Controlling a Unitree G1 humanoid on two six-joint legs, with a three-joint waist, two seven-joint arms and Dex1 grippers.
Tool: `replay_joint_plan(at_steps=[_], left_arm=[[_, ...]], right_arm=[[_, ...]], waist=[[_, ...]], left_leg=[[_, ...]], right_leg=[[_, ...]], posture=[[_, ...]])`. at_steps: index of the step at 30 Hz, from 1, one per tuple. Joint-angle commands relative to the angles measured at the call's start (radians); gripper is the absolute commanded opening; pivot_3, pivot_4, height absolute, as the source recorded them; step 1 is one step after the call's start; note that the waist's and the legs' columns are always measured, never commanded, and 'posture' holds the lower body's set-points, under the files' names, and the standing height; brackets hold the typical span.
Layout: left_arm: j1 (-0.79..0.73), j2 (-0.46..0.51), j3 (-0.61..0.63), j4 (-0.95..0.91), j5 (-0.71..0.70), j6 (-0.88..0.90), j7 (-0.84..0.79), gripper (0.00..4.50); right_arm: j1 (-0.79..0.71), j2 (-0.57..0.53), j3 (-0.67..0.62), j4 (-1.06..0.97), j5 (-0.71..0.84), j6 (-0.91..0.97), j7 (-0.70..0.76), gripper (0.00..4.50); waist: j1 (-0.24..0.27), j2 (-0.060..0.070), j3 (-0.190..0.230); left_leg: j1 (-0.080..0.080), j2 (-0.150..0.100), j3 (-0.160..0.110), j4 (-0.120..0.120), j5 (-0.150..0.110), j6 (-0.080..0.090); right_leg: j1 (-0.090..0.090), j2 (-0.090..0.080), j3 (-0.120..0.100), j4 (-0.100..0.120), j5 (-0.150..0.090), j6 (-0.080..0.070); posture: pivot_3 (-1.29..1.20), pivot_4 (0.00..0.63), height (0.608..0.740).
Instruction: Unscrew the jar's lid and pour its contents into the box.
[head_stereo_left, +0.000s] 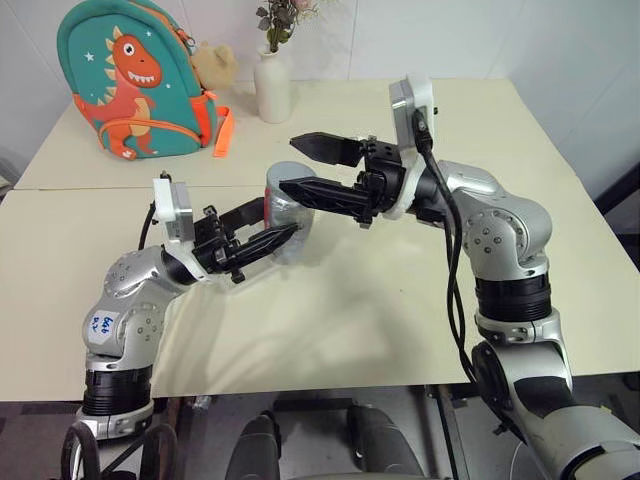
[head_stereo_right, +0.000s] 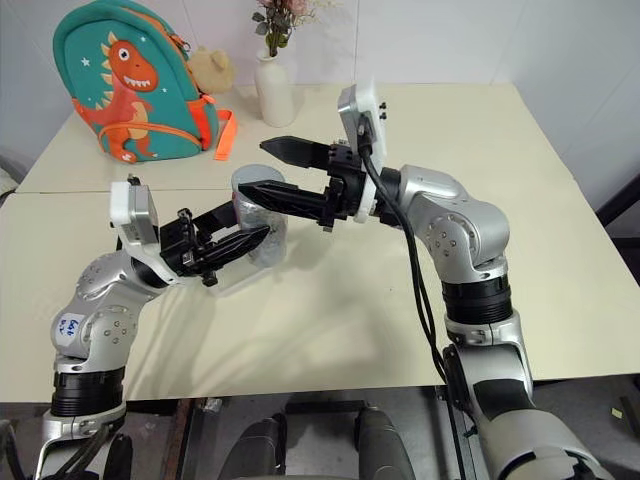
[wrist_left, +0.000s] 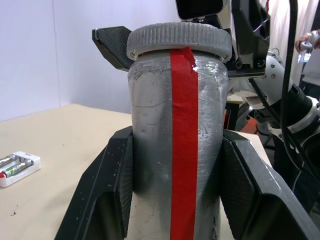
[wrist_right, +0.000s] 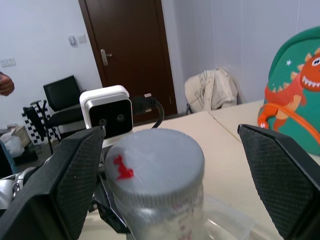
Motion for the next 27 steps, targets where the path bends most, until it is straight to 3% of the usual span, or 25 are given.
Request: replay_joint_plan(at_steps=[1,16,27], left_arm=[[-0.01,0.008,0.009,0.008,0.028,-0.029,0.032,1.97],[-0.107,0.014,-0.027,0.102,0.123,-0.069,0.086,1.97],[-0.11,0.011,-0.054,0.098,0.139,-0.051,0.081,1.97]], right_arm=[[-0.008,-0.001,-0.007,-0.06,0.012,0.042,-0.061,4.46],[0.049,0.045,-0.022,-0.224,0.122,0.274,-0.303,4.46],[0.03,0.082,-0.019,-0.235,0.146,0.299,-0.328,4.46]], waist=[[0.0,0.0,0.0],[0.0,0.0,0.0],[-0.001,0.0,0.0]], left_leg=[[0.0,0.0,0.0,0.0,0.0,0.0],[0.0,0.0,0.0,0.0,0.0,0.0],[0.0,0.0,0.0,-0.001,0.0,0.0]], right_leg=[[0.0,0.0,0.0,0.0,0.0,0.0],[0.0,0.0,0.0,0.0,0.0,0.0],[0.0,0.0,0.0,-0.001,0.0,0.0]], posture=[[0.0,0.15,0.74],[0.0,0.15,0.74],[0.0,0.15,0.74]])
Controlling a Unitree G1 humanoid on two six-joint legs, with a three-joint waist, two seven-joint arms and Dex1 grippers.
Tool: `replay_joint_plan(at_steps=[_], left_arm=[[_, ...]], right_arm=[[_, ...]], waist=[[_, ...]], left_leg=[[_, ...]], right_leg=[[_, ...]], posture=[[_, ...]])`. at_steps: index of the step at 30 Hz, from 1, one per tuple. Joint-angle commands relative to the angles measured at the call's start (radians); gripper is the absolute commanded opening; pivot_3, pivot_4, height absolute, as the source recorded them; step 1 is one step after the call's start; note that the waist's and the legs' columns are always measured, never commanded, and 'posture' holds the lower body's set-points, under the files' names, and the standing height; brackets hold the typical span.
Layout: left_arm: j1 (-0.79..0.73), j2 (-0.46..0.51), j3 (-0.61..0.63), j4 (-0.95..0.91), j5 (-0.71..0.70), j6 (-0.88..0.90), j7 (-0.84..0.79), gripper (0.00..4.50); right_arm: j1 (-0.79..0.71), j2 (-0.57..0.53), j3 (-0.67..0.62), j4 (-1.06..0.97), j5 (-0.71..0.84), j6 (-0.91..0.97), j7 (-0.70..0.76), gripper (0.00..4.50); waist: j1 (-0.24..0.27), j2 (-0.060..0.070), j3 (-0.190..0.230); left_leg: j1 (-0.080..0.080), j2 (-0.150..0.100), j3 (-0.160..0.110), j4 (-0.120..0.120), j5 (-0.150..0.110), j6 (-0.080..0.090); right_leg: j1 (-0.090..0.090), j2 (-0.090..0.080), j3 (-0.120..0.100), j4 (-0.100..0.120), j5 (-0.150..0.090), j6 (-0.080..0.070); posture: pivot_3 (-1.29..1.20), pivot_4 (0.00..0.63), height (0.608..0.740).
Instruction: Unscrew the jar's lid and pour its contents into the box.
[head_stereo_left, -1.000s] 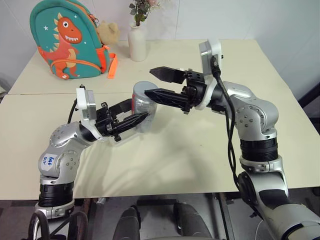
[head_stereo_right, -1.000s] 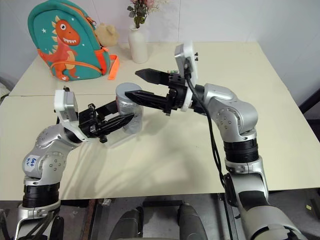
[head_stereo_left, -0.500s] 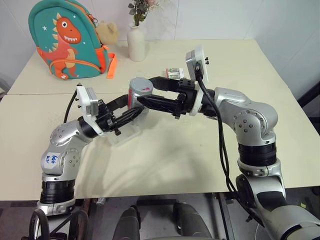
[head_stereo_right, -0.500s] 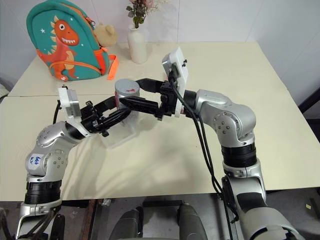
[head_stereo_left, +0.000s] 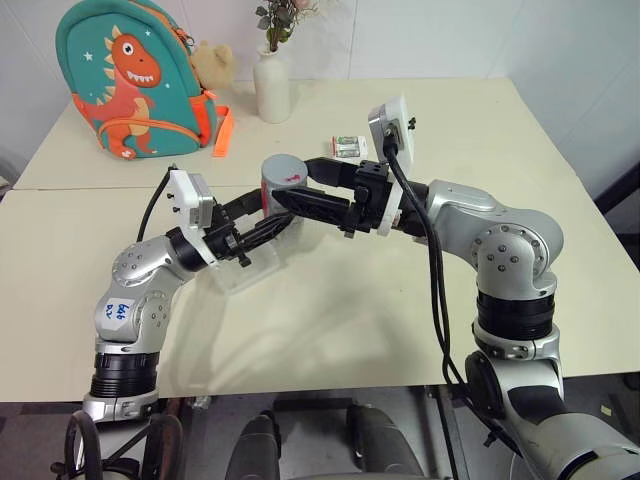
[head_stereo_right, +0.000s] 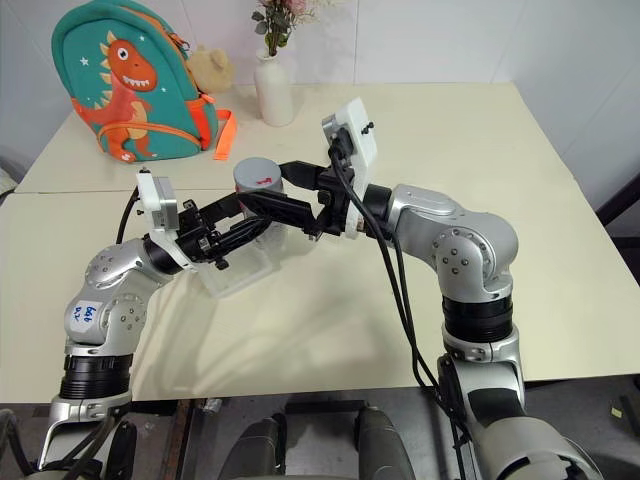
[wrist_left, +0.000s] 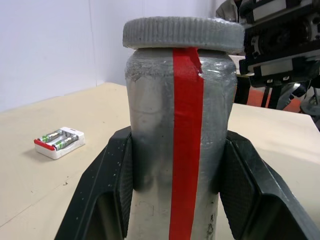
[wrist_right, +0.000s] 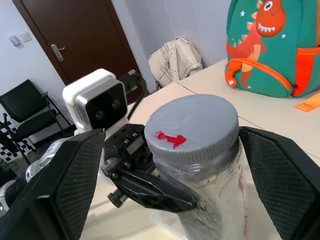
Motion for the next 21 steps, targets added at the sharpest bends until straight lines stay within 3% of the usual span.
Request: replay_joint_plan(at_steps=[1,17,21], left_arm=[[-0.037,0.001,-0.017,-0.017,0.002,0.003,0.004,1.97],[-0.075,0.016,-0.038,0.012,0.009,0.027,-0.022,1.97],[-0.073,0.034,-0.038,-0.003,-0.008,0.049,-0.046,1.97]], right_arm=[[-0.033,0.033,0.029,-0.051,0.056,0.009,0.02,4.46],[-0.019,0.046,0.068,-0.08,0.06,0.012,0.039,4.46],[-0.011,0.005,0.087,-0.073,0.015,-0.026,0.071,4.46]], waist=[[0.0,0.0,0.0],[0.0,0.0,0.0],[0.0,0.0,0.0]], left_leg=[[0.0,0.0,0.0,0.0,0.0,0.0],[0.0,0.0,0.0,-0.003,0.0,0.0],[-0.001,0.0,0.0,-0.003,0.0,0.0]], right_leg=[[0.0,0.0,0.0,0.0,0.0,0.0],[0.0,0.0,0.0,-0.003,0.0,0.0],[0.0,0.0,0.0,-0.004,0.0,0.0]], posture=[[0.0,0.15,0.74],[0.0,0.15,0.74],[0.0,0.15,0.74]])
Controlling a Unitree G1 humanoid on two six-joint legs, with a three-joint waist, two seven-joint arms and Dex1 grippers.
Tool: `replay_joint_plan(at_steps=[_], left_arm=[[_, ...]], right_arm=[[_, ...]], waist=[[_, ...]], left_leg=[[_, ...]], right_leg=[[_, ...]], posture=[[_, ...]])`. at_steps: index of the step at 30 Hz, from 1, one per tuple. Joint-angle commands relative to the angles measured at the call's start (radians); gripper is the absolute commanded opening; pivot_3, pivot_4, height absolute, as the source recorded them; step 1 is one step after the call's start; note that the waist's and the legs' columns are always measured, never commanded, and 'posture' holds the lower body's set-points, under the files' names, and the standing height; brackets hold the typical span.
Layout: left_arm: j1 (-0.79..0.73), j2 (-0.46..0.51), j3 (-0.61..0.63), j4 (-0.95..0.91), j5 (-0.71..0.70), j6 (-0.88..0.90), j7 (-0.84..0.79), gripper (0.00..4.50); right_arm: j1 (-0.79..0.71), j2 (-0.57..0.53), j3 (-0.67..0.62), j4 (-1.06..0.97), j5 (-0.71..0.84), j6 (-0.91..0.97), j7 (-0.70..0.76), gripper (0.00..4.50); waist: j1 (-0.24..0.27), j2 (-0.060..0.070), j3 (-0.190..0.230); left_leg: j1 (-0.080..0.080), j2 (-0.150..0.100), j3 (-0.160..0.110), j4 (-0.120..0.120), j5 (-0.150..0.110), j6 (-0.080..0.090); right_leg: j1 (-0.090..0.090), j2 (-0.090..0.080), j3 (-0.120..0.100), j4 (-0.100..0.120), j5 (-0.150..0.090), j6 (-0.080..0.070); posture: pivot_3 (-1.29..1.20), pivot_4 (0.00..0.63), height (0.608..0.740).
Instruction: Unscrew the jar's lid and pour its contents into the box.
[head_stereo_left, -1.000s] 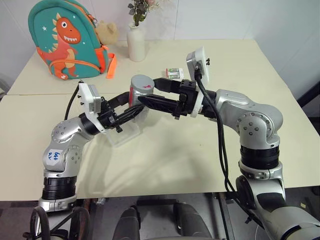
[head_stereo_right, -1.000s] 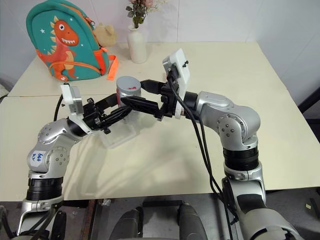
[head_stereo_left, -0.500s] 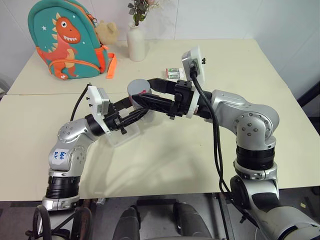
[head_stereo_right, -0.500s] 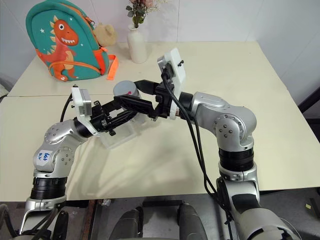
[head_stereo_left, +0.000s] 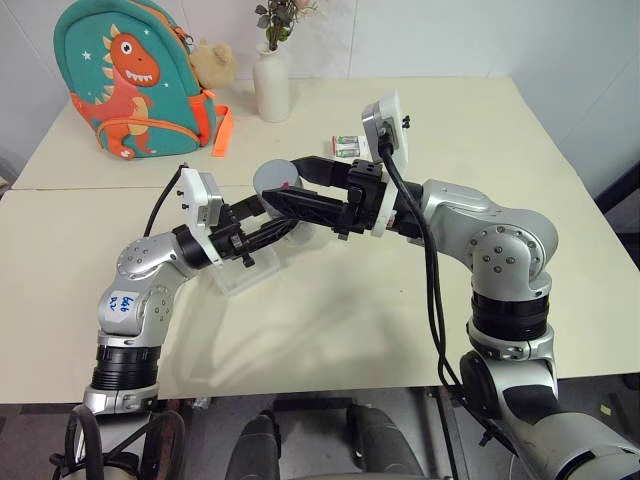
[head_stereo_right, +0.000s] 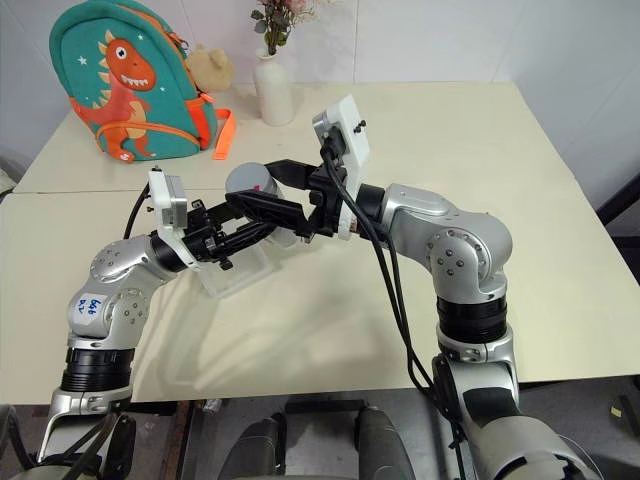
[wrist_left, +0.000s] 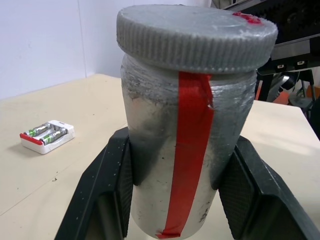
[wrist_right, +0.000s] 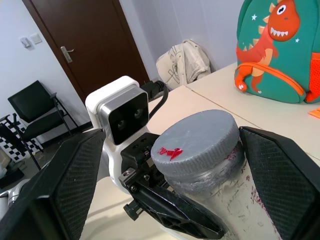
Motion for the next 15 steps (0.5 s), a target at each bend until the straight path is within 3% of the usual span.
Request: replay_joint_plan(at_steps=[1,9,15], left_arm=[[-0.035,0.023,-0.008,-0.043,-0.023,0.027,-0.025,1.97],[-0.004,0.104,0.041,-0.067,-0.092,0.071,-0.132,1.97],[0.004,0.118,0.045,-0.067,-0.134,0.087,-0.185,1.97]], right_arm=[[-0.007,-0.029,0.073,-0.056,-0.003,-0.036,0.086,4.46],[-0.031,-0.127,0.082,0.009,-0.063,-0.126,0.197,4.46],[-0.068,-0.129,0.111,0.064,-0.099,-0.177,0.266,4.46]], waist=[[0.0,0.0,0.0],[-0.001,0.0,0.0],[-0.001,0.0,0.0]], left_leg=[[0.0,0.0,0.0,0.0,0.0,0.0],[0.0,0.0,0.0,-0.001,0.0,0.0],[0.0,0.0,0.0,-0.001,0.0,0.0]], right_leg=[[0.0,0.0,0.0,0.0,0.0,0.0],[0.0,0.0,0.0,-0.001,0.0,0.0],[0.0,0.0,0.0,-0.001,0.0,0.0]], posture=[[0.0,0.15,0.74],[0.0,0.15,0.74],[0.0,0.15,0.74]])
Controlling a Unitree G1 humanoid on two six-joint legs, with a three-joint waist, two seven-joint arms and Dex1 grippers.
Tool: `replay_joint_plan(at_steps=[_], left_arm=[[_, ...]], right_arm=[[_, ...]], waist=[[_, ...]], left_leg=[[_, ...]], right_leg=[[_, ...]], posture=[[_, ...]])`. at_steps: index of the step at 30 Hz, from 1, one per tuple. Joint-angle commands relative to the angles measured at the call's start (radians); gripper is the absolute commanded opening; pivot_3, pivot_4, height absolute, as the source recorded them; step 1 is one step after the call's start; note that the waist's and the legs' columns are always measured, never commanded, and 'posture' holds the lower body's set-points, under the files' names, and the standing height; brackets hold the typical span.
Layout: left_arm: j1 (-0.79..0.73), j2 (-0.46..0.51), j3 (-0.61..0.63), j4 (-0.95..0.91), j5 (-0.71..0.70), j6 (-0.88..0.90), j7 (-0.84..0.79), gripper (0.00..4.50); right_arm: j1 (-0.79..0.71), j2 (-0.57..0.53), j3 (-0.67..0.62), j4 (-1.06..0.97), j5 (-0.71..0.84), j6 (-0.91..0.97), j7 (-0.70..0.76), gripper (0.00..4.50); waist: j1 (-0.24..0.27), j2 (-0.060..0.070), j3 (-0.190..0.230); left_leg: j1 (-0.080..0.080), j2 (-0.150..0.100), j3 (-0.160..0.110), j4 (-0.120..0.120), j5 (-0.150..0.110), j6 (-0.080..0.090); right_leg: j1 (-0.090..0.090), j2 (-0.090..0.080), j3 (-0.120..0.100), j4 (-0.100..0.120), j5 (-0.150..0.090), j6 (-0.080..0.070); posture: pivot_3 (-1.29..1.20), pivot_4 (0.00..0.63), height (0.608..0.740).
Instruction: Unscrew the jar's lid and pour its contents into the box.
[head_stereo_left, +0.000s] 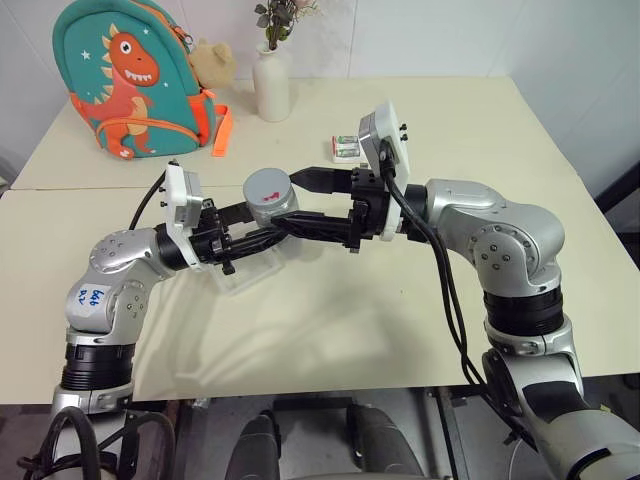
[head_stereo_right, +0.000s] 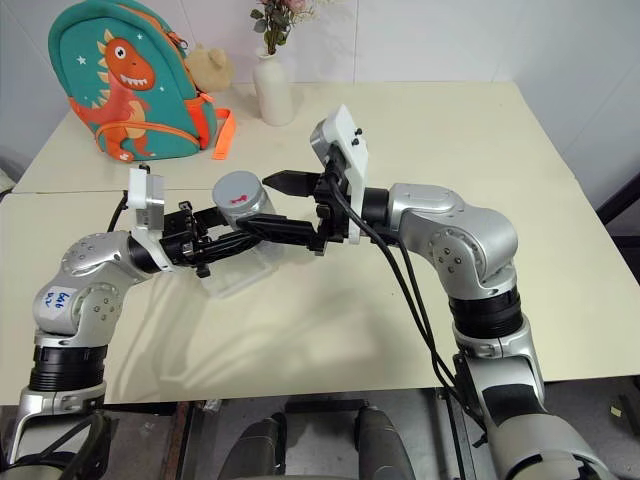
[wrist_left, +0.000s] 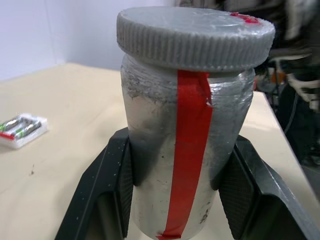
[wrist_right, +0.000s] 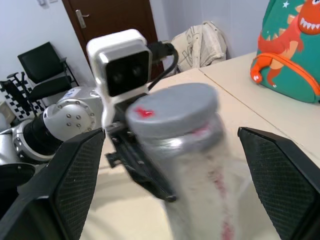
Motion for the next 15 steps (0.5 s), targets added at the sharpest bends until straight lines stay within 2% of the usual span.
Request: replay_joint_plan(at_steps=[1,15], left_arm=[[0.0,-0.002,0.016,-0.031,-0.045,-0.003,-0.031,1.97],[0.02,0.008,-0.004,-0.05,-0.053,0.034,-0.052,1.97]], right_arm=[[-0.043,0.003,0.02,0.017,-0.017,-0.048,0.049,4.46],[-0.106,0.04,0.06,0.094,-0.067,-0.103,0.127,4.46]], waist=[[0.0,0.0,0.0],[0.0,0.0,0.0]], left_leg=[[0.0,0.0,0.0,0.0,0.0,0.0],[0.0,0.0,0.0,0.0,0.0,0.0]], right_leg=[[0.0,0.0,0.0,0.0,0.0,0.0],[0.0,0.0,0.0,0.0,0.0,0.0]], posture=[[0.0,0.15,0.74],[0.0,0.15,0.74]])
